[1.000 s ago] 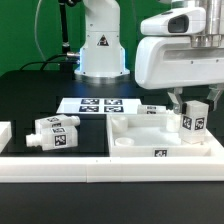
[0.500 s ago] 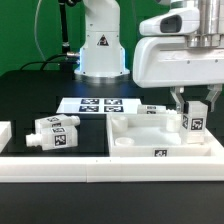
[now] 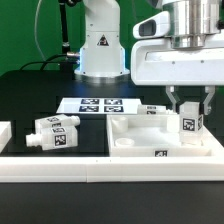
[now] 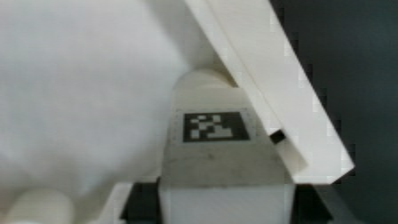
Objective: Assemble one leg
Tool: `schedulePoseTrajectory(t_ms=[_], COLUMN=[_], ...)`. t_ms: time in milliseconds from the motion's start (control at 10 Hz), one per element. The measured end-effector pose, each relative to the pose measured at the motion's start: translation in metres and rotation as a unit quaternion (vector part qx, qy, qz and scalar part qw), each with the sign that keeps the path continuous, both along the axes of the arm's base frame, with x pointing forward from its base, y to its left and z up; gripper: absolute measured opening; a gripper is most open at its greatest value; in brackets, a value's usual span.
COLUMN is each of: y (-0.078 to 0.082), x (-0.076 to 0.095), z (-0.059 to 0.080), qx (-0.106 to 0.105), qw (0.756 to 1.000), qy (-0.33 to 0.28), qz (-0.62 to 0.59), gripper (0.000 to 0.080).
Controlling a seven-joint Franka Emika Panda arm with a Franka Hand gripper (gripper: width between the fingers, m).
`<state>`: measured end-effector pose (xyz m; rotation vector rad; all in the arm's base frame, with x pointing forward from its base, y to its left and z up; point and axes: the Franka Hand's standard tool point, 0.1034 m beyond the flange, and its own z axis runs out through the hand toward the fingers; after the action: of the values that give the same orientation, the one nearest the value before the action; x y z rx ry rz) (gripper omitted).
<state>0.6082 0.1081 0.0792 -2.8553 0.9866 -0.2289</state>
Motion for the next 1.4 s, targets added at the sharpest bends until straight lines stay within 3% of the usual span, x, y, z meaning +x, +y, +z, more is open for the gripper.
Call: schedulePoseTrajectory(t_ms=[400, 600, 700, 800, 900, 1000, 1400], y=[0.0016, 0.0016, 0.0016, 0.0025, 0.005, 0.0018, 0.0013], x=[0.0, 0.0002, -0.0012, -0.0048, -0.0065, -0.0043, -0.0046], z=[0.0002, 0.0001, -0.0008, -0.0029, -0.0031, -0.0019, -0.0023], qx=[0.035, 0.035, 0.027, 0.02, 0.013, -0.003, -0.028], qw=[0.978, 0.978, 0.985, 0.991, 0.994, 1.0, 0.989], qy=[0.015, 0.014, 0.016, 0.024, 0.031, 0.024, 0.017], qz=[-0.206, -0.204, -0.167, -0.131, -0.1, -0.001, 0.144], gripper=[0.0287, 0.0287, 0.0516, 0.0516, 0.0621, 0.0641, 0.0649])
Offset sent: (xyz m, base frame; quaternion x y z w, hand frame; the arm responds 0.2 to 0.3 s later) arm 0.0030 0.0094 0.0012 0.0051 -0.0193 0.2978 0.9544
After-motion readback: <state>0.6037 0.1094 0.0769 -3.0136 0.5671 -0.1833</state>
